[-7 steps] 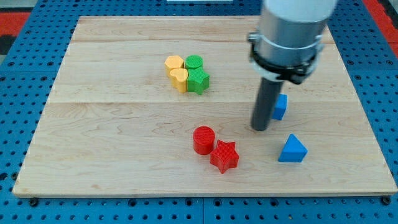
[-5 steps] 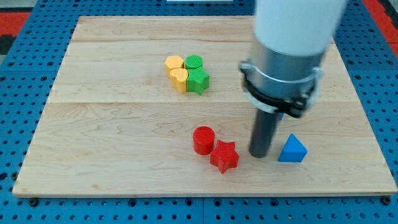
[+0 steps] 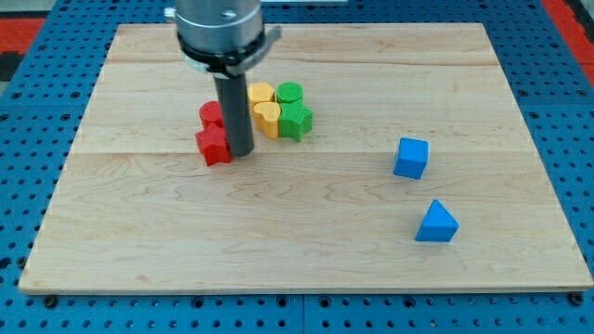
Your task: Move the red and green blocks parallel to each other
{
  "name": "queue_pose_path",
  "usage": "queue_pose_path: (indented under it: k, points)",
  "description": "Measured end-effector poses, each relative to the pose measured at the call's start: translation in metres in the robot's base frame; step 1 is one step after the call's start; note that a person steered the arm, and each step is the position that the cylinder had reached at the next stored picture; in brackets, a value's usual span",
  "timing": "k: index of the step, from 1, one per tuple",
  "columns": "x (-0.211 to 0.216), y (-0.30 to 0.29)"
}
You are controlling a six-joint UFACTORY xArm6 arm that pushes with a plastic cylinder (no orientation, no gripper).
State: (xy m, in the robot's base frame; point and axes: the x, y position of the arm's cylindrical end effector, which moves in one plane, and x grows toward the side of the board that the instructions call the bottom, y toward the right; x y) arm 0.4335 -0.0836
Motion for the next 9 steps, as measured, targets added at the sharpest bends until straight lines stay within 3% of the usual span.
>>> queue_pose_path:
  k: [2,3,4,5,6,9]
  points:
    - [-0.075,0.031]
    - [-0.078,0.056]
    - [-0.059,0.032]
    - [-0.028,0.073]
    - [-0.046,0.091]
    - [-0.036,0.21]
